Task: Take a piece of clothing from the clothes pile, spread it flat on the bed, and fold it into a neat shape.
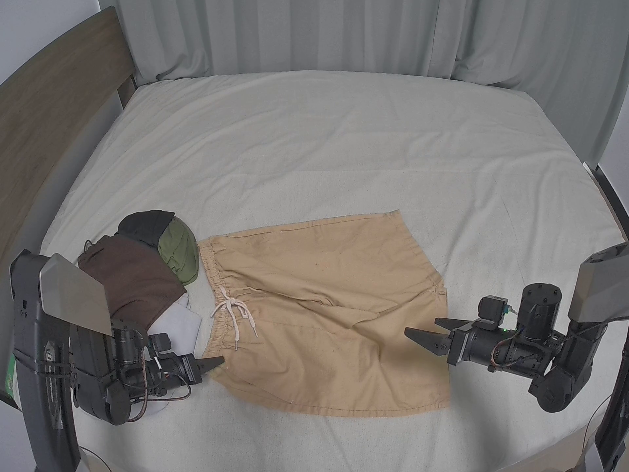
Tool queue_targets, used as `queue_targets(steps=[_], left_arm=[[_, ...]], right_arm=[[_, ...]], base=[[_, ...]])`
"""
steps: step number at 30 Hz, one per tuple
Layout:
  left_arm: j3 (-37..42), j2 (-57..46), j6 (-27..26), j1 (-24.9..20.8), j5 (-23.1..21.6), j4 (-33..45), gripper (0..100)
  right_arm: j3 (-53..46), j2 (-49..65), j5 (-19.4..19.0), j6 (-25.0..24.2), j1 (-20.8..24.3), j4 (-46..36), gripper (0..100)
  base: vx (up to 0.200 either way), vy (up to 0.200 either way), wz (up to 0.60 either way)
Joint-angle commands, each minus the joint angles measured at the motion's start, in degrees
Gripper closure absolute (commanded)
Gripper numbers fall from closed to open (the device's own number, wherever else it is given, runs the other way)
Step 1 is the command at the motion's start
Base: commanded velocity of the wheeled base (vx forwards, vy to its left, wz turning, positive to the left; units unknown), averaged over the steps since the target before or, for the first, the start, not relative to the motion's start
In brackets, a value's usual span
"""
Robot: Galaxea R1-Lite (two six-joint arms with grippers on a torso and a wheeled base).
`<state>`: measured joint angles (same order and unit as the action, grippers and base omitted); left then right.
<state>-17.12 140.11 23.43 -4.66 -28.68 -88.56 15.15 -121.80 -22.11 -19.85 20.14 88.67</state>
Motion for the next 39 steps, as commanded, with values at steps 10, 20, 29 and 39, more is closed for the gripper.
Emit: queue_targets(steps=[10,20,29,39], left_arm=[[-0.02,0.17,-0.4,0.0,-0.06,-0.03,100],[-0.11,0.25,-0.49,0.0,0.03,-0.03,100],[-0.02,0.25,-1.19,0.0,0.03,-0.03,100],[-0.02,0.25,-1.19,0.0,0.03,-0.03,100]], right_arm=[[-5.22,-1.6,-2.67,2.27,-0.19,-0.17,0],[-8.12,-5.65,-3.2,4.99,-0.8,-0.17,0],[-9.88,-9.07,-3.64,7.89,-3.88,-0.17,0],[-11.64,-10.22,-3.46,8.77,-3.88,-0.17,0]], base=[[0.0,0.0,0.0],[0.0,0.0,0.0],[0.0,0.0,0.0],[0.0,0.0,0.0]])
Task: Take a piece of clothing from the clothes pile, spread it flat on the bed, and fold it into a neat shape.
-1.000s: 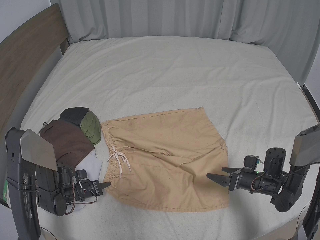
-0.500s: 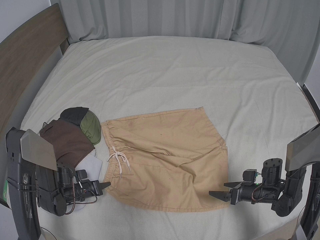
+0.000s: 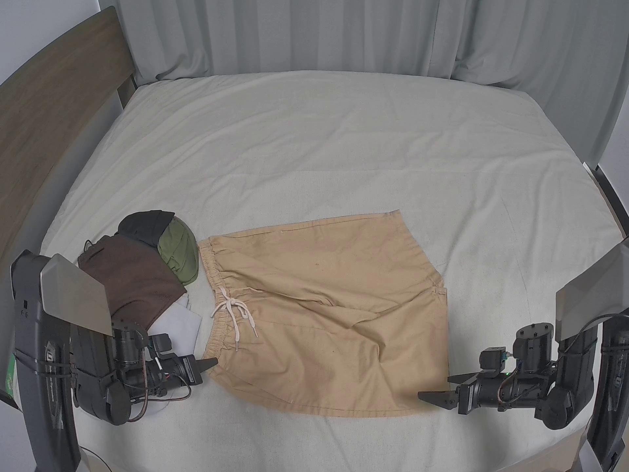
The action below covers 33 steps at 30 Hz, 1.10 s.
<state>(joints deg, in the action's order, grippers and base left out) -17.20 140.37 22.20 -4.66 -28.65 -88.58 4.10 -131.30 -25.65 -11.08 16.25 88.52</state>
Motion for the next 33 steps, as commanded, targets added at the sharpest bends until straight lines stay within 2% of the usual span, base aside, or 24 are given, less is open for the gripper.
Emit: queue_targets(steps=[1,15,33], left_arm=[[0.06,-0.01,-0.05,0.0,0.0,-0.02,100],[0.06,0.07,-0.05,0.0,0.0,-0.02,100],[0.06,0.78,-1.46,0.17,0.08,-0.1,100]], right_arm=[[-0.76,-0.88,0.07,0.01,0.01,-0.01,0],[-2.69,-4.75,0.6,1.68,-1.92,-0.01,0],[-0.14,-7.47,0.16,1.59,-1.57,0.08,0]], base=[[0.0,0.0,0.0],[0.0,0.0,0.0],[0.0,0.0,0.0]])
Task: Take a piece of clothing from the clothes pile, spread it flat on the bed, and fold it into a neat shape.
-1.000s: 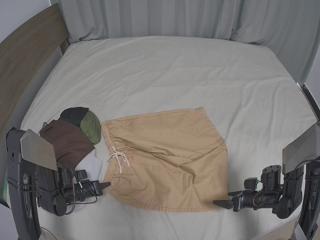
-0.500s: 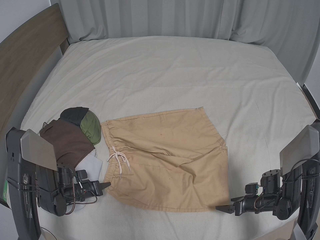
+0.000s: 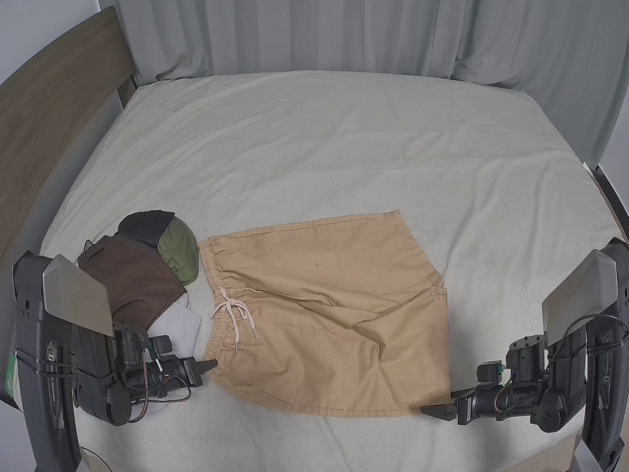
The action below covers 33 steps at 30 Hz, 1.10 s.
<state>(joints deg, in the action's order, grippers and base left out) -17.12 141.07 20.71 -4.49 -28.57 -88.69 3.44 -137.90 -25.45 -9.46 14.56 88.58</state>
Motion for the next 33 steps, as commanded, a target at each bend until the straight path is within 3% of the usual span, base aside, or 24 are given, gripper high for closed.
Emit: queue_targets(steps=[1,5,6,25,33], left_arm=[[-0.02,0.08,0.03,0.09,0.01,0.0,100],[-0.02,0.08,0.03,0.09,0.01,0.0,100],[-0.02,0.08,0.03,0.09,0.01,0.0,100],[2.61,-0.27,-0.85,0.44,-0.34,0.0,100],[8.77,-0.18,-10.6,1.76,-3.77,0.0,100]], right_arm=[[0.78,-0.88,0.05,-0.03,0.12,0.02,0],[1.04,-0.97,0.05,-0.12,0.12,0.02,0],[1.04,-0.97,0.05,-0.12,0.12,0.02,100],[0.34,-0.79,0.49,-0.03,-0.23,0.02,100],[-1.5,-0.35,2.87,0.06,-0.23,0.02,100]], base=[[0.0,0.0,0.0],[0.0,0.0,0.0],[0.0,0.0,0.0],[0.0,0.0,0.0],[0.0,0.0,0.0]])
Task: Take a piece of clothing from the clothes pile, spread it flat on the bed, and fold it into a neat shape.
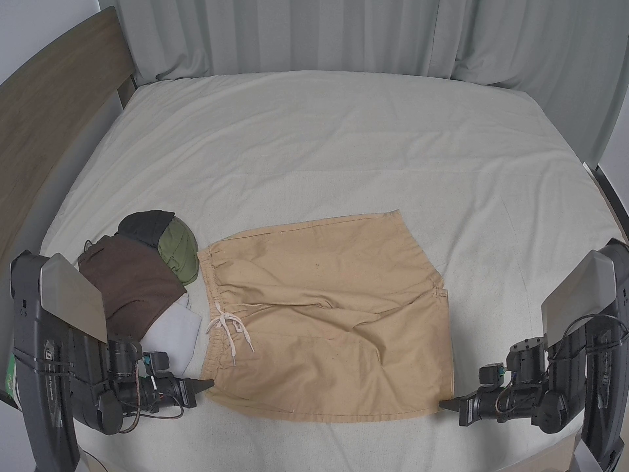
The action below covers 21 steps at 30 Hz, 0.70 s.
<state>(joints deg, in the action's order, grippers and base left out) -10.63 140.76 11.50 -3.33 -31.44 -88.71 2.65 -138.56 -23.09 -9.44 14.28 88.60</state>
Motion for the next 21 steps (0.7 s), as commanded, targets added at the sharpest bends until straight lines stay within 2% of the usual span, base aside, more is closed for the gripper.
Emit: queue_targets(steps=[1,6,13,21], left_arm=[[2.37,0.12,-1.83,0.78,-0.9,0.03,100],[3.95,-0.23,-2.79,1.75,-1.52,0.03,100],[6.41,0.04,-7.8,2.71,-3.98,0.03,100],[6.41,0.12,-8.07,3.06,-3.98,0.03,100]], right_arm=[[-0.98,0.39,0.5,0.03,0.05,-0.01,100],[-2.65,1.27,0.24,0.12,0.05,-0.1,100],[-2.65,1.01,0.33,0.12,0.05,-0.27,100],[-2.65,0.75,0.41,0.47,0.05,-0.71,100]], base=[[0.0,0.0,0.0],[0.0,0.0,0.0],[0.0,0.0,0.0],[0.0,0.0,0.0]])
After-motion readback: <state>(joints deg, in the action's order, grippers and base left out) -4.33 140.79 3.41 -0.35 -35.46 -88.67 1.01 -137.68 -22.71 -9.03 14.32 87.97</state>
